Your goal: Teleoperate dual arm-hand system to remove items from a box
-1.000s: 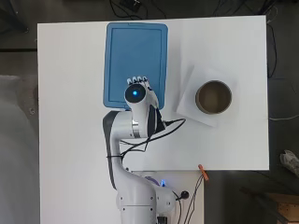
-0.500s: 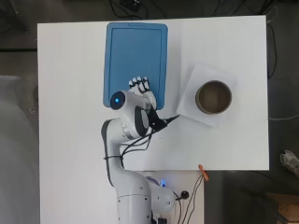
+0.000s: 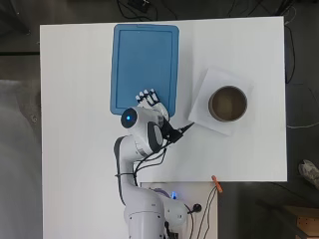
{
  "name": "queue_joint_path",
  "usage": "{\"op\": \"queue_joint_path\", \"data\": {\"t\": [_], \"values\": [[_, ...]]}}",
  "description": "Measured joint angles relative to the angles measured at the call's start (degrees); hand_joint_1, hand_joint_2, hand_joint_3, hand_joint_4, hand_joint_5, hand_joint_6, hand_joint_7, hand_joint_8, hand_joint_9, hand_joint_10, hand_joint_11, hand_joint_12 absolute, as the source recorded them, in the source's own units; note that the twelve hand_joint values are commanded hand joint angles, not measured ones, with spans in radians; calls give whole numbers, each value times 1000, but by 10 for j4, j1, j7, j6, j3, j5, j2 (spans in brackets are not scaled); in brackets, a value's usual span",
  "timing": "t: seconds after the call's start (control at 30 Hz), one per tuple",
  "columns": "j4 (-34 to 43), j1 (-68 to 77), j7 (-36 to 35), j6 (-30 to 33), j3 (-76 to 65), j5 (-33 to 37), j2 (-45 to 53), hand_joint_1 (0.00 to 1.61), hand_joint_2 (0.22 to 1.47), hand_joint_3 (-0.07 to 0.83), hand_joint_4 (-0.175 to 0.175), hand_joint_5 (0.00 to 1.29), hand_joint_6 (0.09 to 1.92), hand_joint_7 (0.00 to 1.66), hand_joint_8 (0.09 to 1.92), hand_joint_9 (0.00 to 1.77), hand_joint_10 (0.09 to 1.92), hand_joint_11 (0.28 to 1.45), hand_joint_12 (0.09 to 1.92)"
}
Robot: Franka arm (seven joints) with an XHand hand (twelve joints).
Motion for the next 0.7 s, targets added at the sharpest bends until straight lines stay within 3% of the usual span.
{"op": "queue_joint_path", "data": {"t": [0.1,0.23,0.37,0.4,0.43,0.47,0.5,0.6,0.7], "values": [[-5,1,1,11,7,-27,3,553,750,23,-1,0,87,0,87,158,87,359,87],[-2,1,84,21,29,-75,34,625,776,24,11,0,87,0,87,156,87,366,87],[20,1,166,6,54,-101,75,872,952,34,22,0,87,21,87,251,87,415,87],[27,1,171,3,59,-101,84,1033,1076,26,-5,213,559,216,536,455,510,572,87],[31,2,173,1,61,-96,89,1147,1182,17,-47,338,1104,361,984,591,917,669,197],[31,4,170,2,58,-85,87,1216,1251,7,-94,385,1480,452,1257,667,1155,696,350],[28,5,148,17,47,-66,80,1255,1285,7,-131,401,1699,506,1403,712,1262,683,529],[29,6,71,45,28,-45,64,1287,1321,1,-165,378,1898,561,1564,754,1337,606,896],[44,5,47,38,13,-28,40,1292,1326,-1,-171,357,1919,573,1596,760,1337,587,983]]}}
